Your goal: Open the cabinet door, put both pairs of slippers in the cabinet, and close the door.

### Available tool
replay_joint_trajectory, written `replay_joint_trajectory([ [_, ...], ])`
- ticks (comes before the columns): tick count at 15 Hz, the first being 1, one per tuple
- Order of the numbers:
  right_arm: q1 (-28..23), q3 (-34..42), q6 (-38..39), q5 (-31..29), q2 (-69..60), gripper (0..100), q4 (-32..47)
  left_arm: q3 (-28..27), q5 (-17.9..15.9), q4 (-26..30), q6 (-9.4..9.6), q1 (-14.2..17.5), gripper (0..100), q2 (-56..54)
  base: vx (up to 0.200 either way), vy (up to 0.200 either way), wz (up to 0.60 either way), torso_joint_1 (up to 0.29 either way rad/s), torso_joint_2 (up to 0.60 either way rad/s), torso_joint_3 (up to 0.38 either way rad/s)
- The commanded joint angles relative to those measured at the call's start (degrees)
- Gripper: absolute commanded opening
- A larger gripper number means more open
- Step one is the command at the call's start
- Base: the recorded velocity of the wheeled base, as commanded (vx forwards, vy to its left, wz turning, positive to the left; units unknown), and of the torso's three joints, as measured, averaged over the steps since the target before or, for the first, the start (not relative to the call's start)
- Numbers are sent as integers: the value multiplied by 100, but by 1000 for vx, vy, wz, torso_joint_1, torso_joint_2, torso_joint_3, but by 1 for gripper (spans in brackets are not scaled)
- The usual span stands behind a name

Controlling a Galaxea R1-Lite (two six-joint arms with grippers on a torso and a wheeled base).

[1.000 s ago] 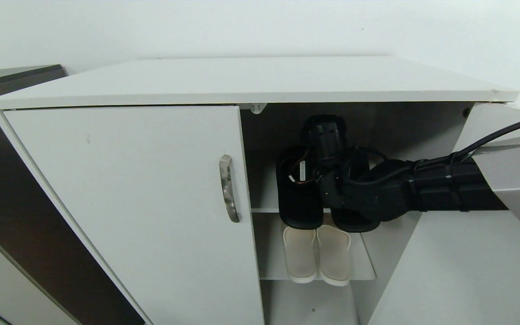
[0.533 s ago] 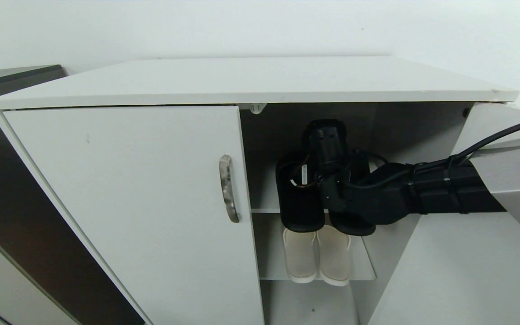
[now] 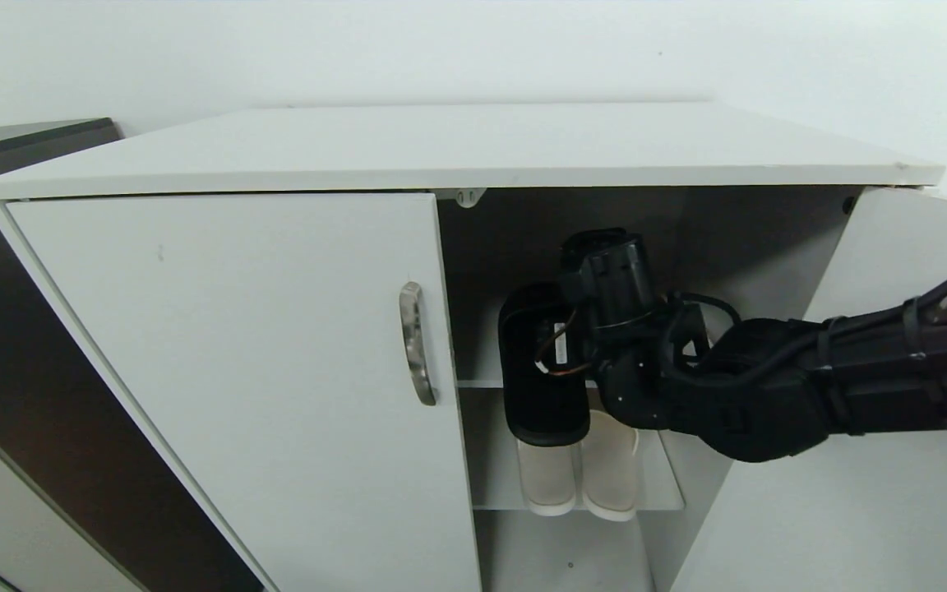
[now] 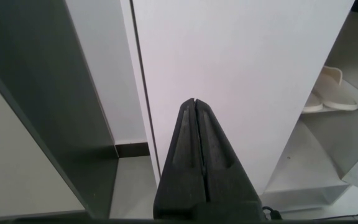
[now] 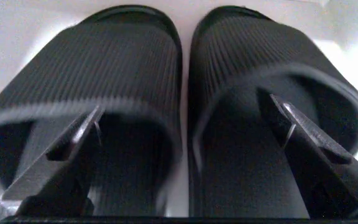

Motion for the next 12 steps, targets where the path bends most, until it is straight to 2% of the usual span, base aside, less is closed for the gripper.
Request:
replay_joint_trajectory([
  [1, 229, 644, 5, -132, -573, 100, -259, 0, -1, 2, -1, 0, 0, -1, 0, 0, 0, 0, 0, 0],
  [5, 712, 1910, -4, -88, -1425, 100, -892, 0, -1, 2, -1, 0, 0, -1, 0, 0, 0, 0, 0, 0],
  [6, 800, 2086, -12, -88, -1531, 0, -971, 0, -1, 2, -1, 0, 0, -1, 0, 0, 0, 0, 0, 0],
  [12, 976, 2209, -12, -88, -1504, 0, -1059, 0, -1, 2, -1, 0, 0, -1, 0, 0, 0, 0, 0, 0],
])
